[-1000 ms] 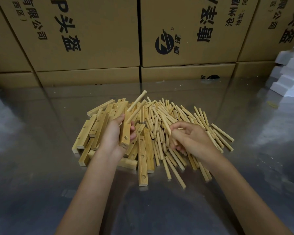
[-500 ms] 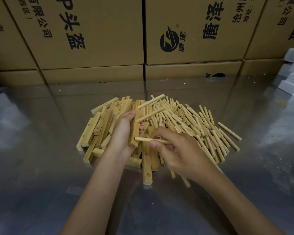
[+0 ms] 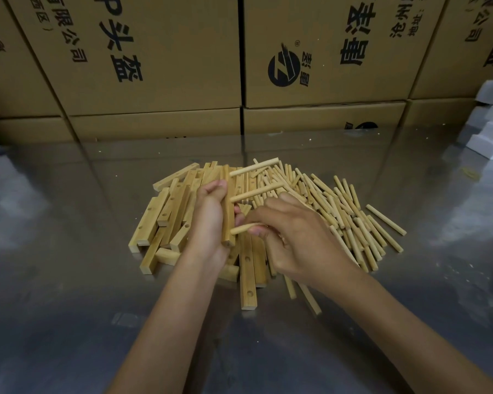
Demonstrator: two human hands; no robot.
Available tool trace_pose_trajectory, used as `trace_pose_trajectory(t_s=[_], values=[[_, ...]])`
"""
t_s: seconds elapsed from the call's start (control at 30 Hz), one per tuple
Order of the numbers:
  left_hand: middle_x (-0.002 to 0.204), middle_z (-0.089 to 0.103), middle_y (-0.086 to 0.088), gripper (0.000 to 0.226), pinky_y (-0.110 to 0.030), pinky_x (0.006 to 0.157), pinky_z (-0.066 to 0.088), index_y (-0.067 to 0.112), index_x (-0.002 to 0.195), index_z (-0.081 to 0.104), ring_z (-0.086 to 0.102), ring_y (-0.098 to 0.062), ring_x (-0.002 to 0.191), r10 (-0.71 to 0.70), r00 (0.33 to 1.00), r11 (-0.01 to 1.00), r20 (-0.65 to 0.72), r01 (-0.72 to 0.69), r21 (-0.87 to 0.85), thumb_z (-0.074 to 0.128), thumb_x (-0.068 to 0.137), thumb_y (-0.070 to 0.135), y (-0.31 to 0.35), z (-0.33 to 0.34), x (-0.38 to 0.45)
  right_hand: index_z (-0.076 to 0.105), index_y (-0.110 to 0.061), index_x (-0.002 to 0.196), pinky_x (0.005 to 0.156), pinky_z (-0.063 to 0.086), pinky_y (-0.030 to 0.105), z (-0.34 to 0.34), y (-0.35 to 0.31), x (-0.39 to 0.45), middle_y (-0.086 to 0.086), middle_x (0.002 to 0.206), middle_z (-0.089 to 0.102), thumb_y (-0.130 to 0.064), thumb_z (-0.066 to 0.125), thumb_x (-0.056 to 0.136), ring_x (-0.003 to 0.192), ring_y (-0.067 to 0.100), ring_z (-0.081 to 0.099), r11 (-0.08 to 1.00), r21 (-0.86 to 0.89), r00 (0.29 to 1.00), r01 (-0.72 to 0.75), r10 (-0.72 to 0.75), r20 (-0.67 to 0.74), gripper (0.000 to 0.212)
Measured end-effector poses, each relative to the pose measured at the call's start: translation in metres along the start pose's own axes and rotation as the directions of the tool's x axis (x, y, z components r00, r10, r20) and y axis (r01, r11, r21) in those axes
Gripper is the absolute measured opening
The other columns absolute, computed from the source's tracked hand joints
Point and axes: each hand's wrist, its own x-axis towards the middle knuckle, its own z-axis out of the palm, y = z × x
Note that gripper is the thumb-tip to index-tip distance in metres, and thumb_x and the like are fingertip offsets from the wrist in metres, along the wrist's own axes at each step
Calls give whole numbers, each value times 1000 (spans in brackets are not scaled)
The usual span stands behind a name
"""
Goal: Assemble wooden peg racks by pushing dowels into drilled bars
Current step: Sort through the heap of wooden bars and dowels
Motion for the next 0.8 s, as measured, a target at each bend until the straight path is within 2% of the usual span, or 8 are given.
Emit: trace_pose_trajectory(t_s=[0.1, 0.23, 0.37, 0.47, 0.6, 0.67, 0.73, 0.8], values=[[73, 59, -1, 11, -24, 43, 42, 23, 113, 57, 48, -10, 51, 83, 996, 996, 13, -83, 22, 52, 104, 24, 3, 1, 2, 71, -23, 90, 66, 31, 8, 2, 2, 3, -35, 71, 42, -19, 59, 95, 74, -8, 45, 993, 107, 999, -40, 38, 22, 14], [71, 63, 4, 9, -23, 45, 45, 29, 109, 59, 52, -8, 52, 135, 991, 985, -11, -133, 111, 53, 104, 26, 1, -1, 5, 58, -30, 80, 63, 27, 12, 7, 0, 3, -29, 67, 43, -26, 52, 97, 72, -4, 45, 988, 135, 996, -76, 71, 45, 18], [84, 59, -1, 9, -25, 49, 46, 30, 110, 59, 52, -10, 58, 84, 995, 991, -50, -78, 106, 52, 104, 27, -4, -3, 9, 65, -27, 94, 67, 29, 14, 10, 1, 4, -31, 76, 39, -18, 57, 96, 80, -3, 39, 995, 89, 999, -34, 32, 19, 12], [87, 61, -3, 13, -30, 59, 49, 29, 114, 60, 55, -12, 62, 67, 995, 995, -69, -61, 79, 51, 104, 29, -5, -5, 12, 68, -25, 101, 71, 30, 15, 10, 4, 6, -26, 80, 39, -19, 63, 94, 82, 1, 34, 999, 45, 1000, -13, 13, -2, 10], [102, 67, -6, 16, -39, 75, 51, 30, 114, 63, 61, -21, 83, 67, 992, 996, -110, -60, 66, 50, 104, 31, -5, -8, 12, 71, -30, 101, 78, 39, 34, 9, 6, 8, -12, 93, 52, -36, 59, 91, 91, 10, 40, 998, -57, 998, -2, -2, -59, 16], [116, 69, -9, 17, -44, 83, 50, 31, 113, 64, 64, -29, 98, 49, 992, 998, -119, -43, 48, 49, 104, 32, -5, -9, 12, 73, -29, 103, 83, 41, 38, 10, 5, 8, -6, 104, 55, -36, 65, 89, 98, 14, 45, 994, -113, 993, 6, -20, -120, 18], [124, 68, -9, 18, -48, 91, 50, 32, 113, 64, 64, -32, 112, 35, 991, 999, -127, -29, 45, 49, 103, 33, -6, -11, 12, 71, -27, 116, 93, 43, 40, 13, 2, 6, -1, 123, 54, -35, 71, 88, 113, 17, 47, 991, -132, 981, -11, -15, -195, 29], [125, 68, -10, 21, -54, 98, 50, 31, 116, 65, 63, -33, 117, 26, 992, 999, -126, -23, 28, 49, 104, 34, -5, -12, 11, 60, -22, 129, 100, 43, 34, 15, -1, 3, 1, 134, 45, -35, 74, 86, 121, 16, 46, 996, -43, 945, -75, 57, -321, 47]])
